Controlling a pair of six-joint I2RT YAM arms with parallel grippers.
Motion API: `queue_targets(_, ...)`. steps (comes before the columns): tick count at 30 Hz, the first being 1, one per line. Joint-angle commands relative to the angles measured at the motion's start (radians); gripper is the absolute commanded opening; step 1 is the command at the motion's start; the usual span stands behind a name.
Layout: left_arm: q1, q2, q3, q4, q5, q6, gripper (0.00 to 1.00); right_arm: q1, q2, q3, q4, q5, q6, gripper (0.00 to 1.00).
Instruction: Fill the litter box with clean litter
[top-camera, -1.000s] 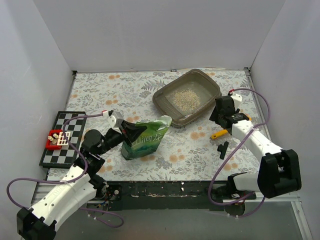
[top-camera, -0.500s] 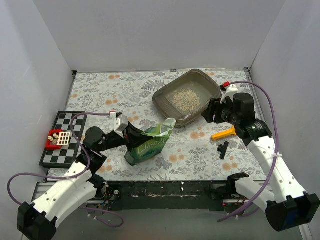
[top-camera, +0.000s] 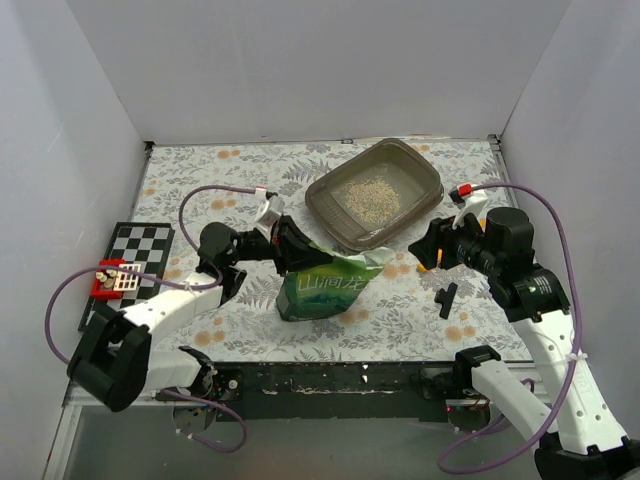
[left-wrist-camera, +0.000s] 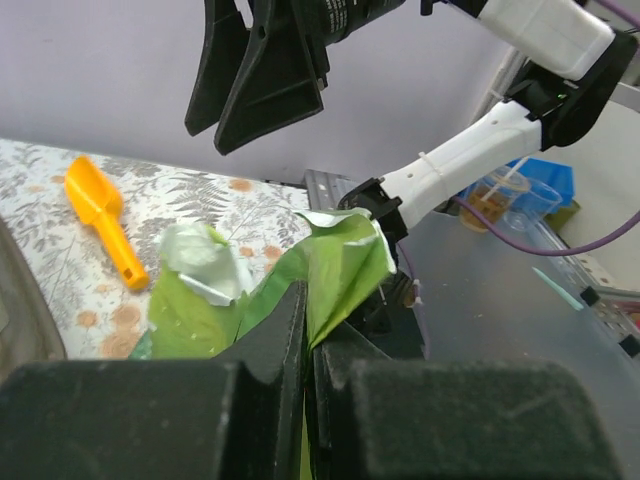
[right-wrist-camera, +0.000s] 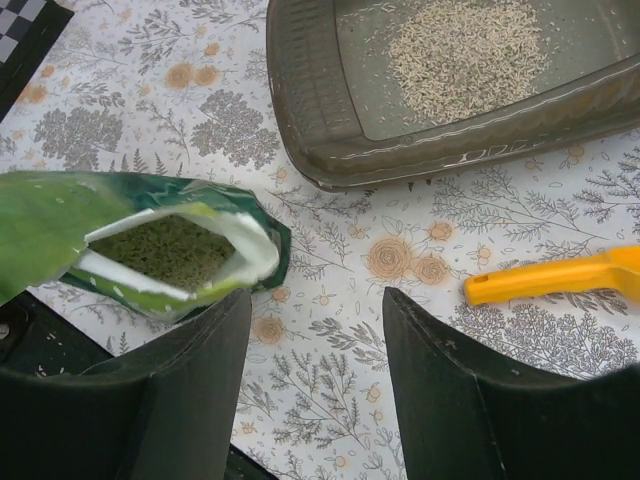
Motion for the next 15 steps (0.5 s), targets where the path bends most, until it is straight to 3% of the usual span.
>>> queue_targets(1, -0.004, 0.06, 0.187, 0.333, 0.114, -0.18, 0.0, -0.002, -0.04, 0.032, -0.037, -0.033, -0.025, 0.62)
queue_targets(3, -0.004, 0.067, 0.203, 0.304, 0.14, -0.173, 0.0, -0.002, -0.051, 0.031, -0.047, -0.044, -0.028, 0.62)
queue_targets(6, -0.004, 0.025, 0.195, 0.105, 0.134, -0.046, 0.0, -0.002, -0.085, 0.002, -0.036, -0.077, -0.034, 0.62)
queue_targets(10, -0.002, -0.088, 0.151, -0.331, -0.02, 0.261, 0.0, -0.002, -0.164, -0.072, 0.028, -0.18, -0.045, 0.64)
queue_targets(15, 0.005, -0.174, 0.062, -0.503, -0.205, 0.378, 0.0, -0.002, -0.23, -0.179, 0.116, -0.323, -0.059, 0.67)
